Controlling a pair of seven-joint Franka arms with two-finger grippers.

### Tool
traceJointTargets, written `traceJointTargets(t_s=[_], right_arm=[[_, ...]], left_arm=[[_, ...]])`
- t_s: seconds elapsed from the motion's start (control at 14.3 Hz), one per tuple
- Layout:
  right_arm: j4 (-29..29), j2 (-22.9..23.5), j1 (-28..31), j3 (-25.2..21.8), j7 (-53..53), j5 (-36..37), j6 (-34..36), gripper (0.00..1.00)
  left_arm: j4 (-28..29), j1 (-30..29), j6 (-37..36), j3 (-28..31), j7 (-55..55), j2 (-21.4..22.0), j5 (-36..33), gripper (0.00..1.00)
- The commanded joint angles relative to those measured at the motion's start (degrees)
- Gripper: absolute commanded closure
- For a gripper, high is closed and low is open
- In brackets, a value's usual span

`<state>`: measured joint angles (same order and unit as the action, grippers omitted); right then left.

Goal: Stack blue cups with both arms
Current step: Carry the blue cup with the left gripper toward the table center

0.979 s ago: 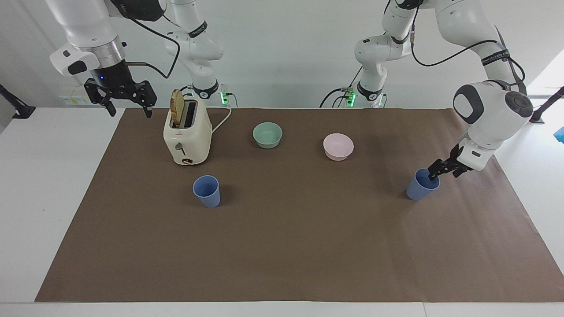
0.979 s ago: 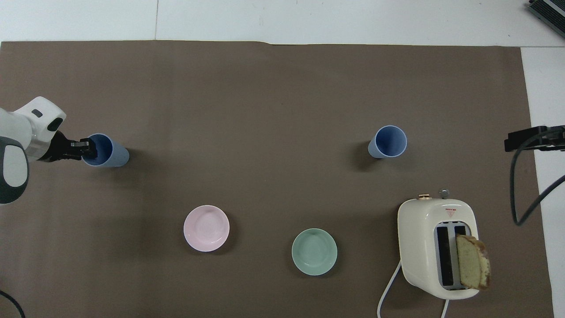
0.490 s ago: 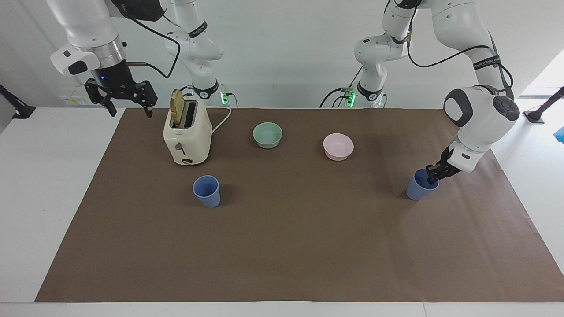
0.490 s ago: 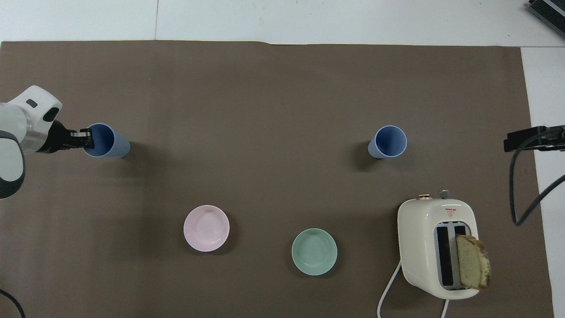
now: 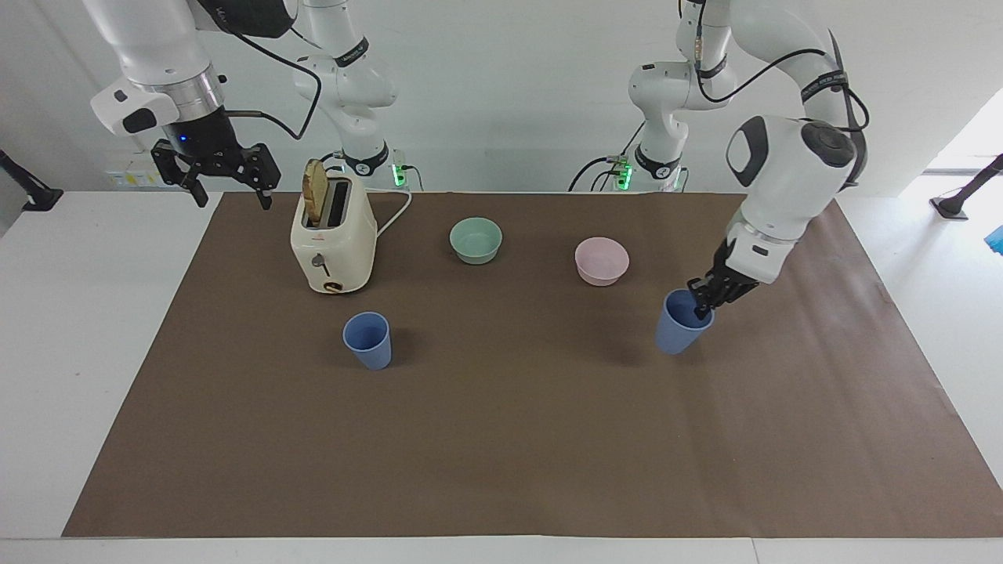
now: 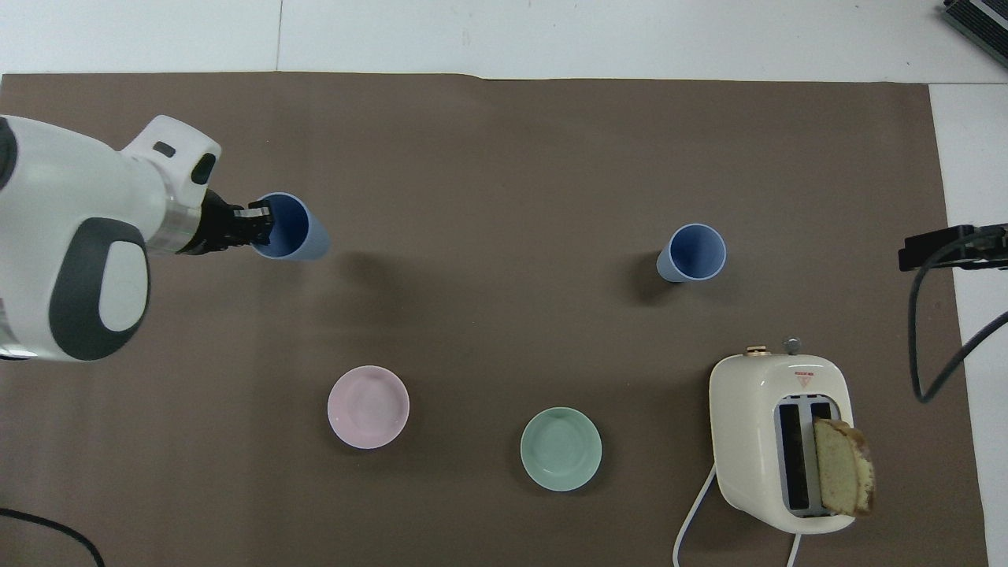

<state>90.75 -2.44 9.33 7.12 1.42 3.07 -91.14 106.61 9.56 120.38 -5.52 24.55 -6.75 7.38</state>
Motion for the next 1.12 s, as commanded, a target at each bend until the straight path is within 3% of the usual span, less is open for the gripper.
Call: traceJointTargets(t_s=[0.0,0.28,0.49,1.05], right_arm=[[1.7,-1.4,0.2,0.1,1.0,-0.3,-0.8,0.00],[1.7,-1.4,0.2,0.1,1.1,-0.3,-0.8,0.00],[1.7,-1.4,0.2,0.1,1.1,-0.3,-0.8,0.00],[1.9,-1.4,0.2,0.1,1.0,-0.3,-1.0,0.00]], left_arm=[[0.2,6.2,-0.1,1.2,6.9,0.4,0.6,1.00],[0.5,14.2,7.5,1.2,14.1,-3.3,0.4,1.00],[0.5,16.2,11.1,1.2,14.2,-5.8,0.0,1.00],[1.5,18.6,11.4,1.2,13.8,-7.9,-0.1,1.00]])
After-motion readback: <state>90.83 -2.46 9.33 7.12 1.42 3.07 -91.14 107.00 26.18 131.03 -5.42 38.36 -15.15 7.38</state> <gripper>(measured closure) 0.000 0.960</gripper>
